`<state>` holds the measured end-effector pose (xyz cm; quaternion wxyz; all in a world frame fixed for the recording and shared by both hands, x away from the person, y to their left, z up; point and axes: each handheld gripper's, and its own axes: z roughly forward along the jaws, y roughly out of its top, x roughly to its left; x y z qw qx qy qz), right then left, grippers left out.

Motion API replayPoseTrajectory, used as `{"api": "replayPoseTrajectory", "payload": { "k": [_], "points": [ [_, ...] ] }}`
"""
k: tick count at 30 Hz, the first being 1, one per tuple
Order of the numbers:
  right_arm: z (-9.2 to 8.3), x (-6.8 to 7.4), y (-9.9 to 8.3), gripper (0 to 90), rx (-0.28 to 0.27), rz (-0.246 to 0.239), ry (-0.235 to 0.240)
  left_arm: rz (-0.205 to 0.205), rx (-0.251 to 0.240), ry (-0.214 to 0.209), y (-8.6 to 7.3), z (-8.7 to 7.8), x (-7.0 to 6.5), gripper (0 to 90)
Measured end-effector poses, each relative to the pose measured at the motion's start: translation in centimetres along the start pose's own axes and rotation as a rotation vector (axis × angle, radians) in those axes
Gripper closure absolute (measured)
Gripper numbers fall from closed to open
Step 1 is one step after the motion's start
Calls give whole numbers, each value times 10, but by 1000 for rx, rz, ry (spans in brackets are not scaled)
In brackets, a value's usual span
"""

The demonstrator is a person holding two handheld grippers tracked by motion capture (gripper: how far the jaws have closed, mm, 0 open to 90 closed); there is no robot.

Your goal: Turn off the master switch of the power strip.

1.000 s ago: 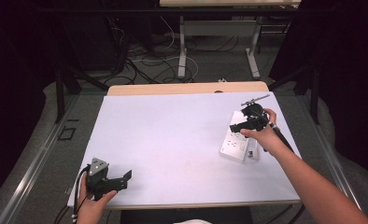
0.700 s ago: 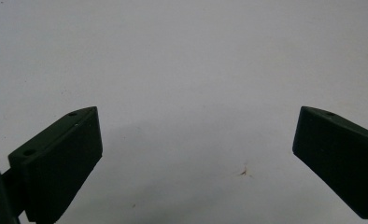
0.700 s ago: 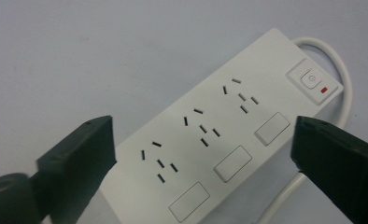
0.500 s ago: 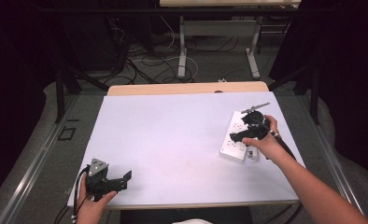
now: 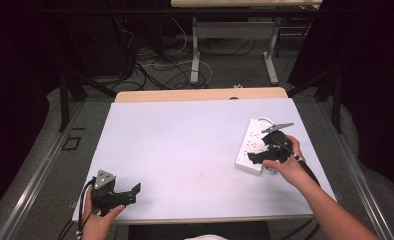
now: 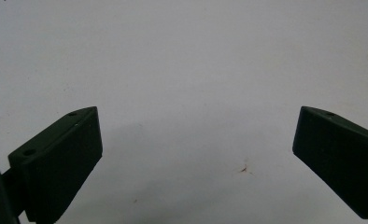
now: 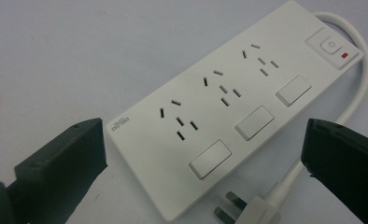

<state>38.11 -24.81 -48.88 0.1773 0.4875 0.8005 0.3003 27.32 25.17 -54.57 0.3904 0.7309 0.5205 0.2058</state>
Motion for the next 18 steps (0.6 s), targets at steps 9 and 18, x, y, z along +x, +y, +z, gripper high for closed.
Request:
{"api": "replayPoseTrajectory", "payload": {
  "k": [9,18],
  "points": [
    [-8,6,-20,0,-26,-6,14,-3,-2,0,0,0,-1,15],
    [-19,10,-44,0,-46,7,5,-1,-2,0,0,0,0,15]
  ]
}}
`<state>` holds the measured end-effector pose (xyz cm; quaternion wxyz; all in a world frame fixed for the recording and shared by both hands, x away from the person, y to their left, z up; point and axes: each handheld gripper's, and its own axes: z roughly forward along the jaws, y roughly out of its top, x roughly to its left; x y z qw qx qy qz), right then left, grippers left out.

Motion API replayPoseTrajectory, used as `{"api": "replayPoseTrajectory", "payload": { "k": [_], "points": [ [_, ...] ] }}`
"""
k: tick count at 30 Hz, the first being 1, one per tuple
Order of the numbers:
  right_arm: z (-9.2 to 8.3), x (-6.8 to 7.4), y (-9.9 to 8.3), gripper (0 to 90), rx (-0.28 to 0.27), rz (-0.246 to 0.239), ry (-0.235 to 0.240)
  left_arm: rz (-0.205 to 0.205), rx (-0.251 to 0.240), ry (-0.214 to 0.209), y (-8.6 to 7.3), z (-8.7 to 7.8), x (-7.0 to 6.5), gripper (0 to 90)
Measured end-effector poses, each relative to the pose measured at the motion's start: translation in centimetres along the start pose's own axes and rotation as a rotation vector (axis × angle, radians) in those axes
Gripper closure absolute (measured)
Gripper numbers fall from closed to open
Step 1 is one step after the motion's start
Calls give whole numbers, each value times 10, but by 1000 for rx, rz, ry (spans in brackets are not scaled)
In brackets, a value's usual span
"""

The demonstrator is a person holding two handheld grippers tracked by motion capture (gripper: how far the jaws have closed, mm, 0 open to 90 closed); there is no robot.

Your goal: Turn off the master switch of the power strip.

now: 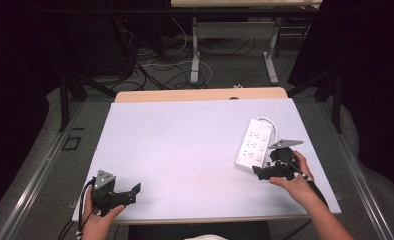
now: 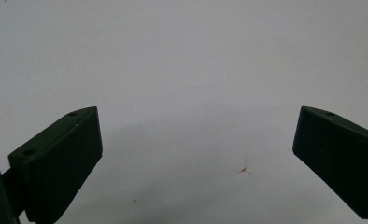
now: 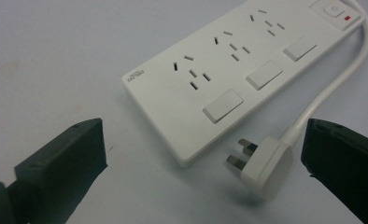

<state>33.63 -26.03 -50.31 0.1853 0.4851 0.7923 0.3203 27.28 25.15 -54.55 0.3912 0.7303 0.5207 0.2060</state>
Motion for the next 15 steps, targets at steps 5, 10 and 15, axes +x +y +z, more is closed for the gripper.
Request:
{"api": "replayPoseTrajectory", "payload": {
  "k": [5,10,15],
  "points": [
    [-4,-2,-14,0,1,18,-8,2,2,1,0,0,0,15],
    [-7,-8,-28,0,-18,42,-13,-1,0,1,0,0,0,15],
    [-8,-14,-40,0,-31,75,-5,-3,-3,3,0,1,0,15]
  ]
}}
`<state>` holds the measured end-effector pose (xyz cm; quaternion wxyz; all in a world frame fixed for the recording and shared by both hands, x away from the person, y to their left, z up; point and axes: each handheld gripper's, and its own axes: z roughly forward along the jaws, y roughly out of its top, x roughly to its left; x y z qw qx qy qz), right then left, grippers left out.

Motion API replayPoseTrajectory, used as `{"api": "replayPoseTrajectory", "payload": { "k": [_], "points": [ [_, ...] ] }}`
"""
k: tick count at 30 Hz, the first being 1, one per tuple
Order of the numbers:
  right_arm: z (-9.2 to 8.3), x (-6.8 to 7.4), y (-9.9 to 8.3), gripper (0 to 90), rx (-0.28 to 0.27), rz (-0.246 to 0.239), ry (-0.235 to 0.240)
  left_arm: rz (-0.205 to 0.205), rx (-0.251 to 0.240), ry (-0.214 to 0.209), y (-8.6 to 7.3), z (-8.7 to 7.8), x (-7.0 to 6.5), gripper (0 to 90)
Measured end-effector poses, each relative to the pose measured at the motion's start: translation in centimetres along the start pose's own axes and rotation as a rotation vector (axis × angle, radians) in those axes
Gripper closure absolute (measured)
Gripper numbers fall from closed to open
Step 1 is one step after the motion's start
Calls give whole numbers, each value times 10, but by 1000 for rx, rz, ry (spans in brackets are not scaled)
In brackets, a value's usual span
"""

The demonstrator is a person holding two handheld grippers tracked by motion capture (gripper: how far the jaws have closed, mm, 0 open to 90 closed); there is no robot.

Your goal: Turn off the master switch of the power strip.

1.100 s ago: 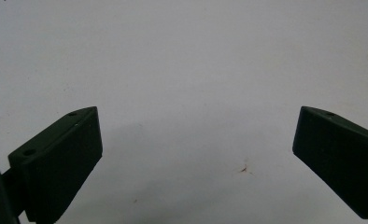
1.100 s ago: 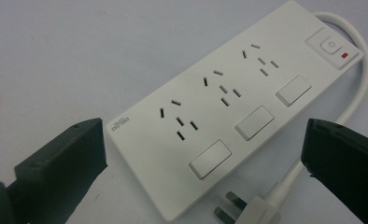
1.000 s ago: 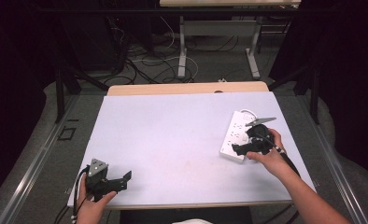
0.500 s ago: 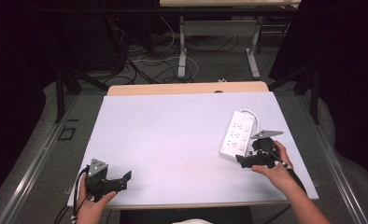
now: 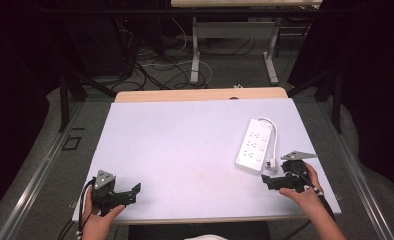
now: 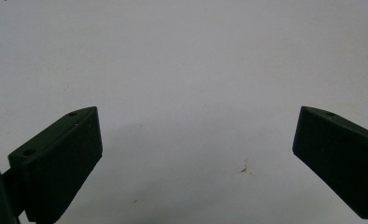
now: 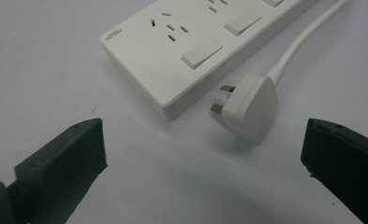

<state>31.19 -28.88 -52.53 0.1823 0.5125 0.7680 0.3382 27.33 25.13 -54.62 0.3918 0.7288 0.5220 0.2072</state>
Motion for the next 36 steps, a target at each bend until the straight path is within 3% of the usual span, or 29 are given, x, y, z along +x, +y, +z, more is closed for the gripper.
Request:
{"api": "replayPoseTrajectory", "payload": {
  "k": [17,23,34,36],
  "points": [
    [-8,-12,-33,0,-100,2,-24,-1,3,0,0,0,0,15],
    [-10,-17,-43,0,-146,25,-40,-5,3,-3,0,1,-1,15],
    [-5,-20,-47,0,-159,38,-52,-1,3,-4,0,1,-1,15],
    [-3,-20,-48,0,-160,22,-56,4,4,-3,1,0,-1,15]
  ]
}}
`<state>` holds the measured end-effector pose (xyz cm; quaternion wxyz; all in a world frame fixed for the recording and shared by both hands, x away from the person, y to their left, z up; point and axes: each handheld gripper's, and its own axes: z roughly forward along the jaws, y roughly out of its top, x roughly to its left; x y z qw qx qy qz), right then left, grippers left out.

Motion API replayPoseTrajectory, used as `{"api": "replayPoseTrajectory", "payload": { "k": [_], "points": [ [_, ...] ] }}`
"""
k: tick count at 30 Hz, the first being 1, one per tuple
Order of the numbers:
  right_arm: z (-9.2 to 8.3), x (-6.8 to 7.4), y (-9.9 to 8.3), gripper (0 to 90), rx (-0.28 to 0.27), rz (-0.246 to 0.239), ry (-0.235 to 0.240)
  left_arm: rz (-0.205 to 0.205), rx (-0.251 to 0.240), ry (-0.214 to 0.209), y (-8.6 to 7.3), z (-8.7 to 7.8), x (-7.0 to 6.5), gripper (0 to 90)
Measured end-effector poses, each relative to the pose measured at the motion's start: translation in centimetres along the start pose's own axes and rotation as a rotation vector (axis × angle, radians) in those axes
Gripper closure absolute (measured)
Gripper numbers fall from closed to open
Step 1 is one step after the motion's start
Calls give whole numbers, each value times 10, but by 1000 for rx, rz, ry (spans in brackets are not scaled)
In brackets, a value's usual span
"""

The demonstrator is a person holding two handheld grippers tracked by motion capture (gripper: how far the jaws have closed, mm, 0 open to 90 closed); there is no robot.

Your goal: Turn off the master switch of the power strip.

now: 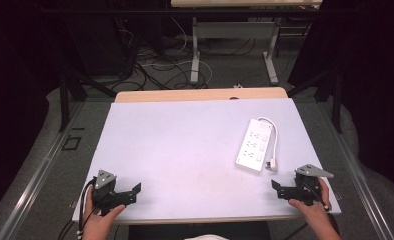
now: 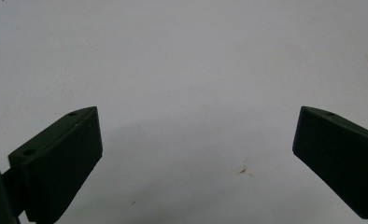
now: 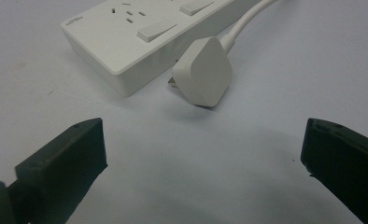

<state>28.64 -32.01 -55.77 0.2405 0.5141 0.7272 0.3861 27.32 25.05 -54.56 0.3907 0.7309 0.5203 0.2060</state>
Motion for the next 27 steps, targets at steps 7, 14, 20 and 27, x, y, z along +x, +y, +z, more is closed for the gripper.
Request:
{"api": "replayPoseTrajectory", "payload": {
  "k": [7,14,20,27],
  "points": [
    [2,4,-2,0,8,-16,4,-3,-3,0,0,0,0,15],
    [5,7,-2,0,3,-42,-2,-2,-5,1,0,1,1,15],
    [5,6,-2,0,-9,-56,-6,-2,-6,1,0,0,1,15],
    [4,7,-1,0,-14,-42,-5,1,-2,-3,1,1,0,15]
  ]
}}
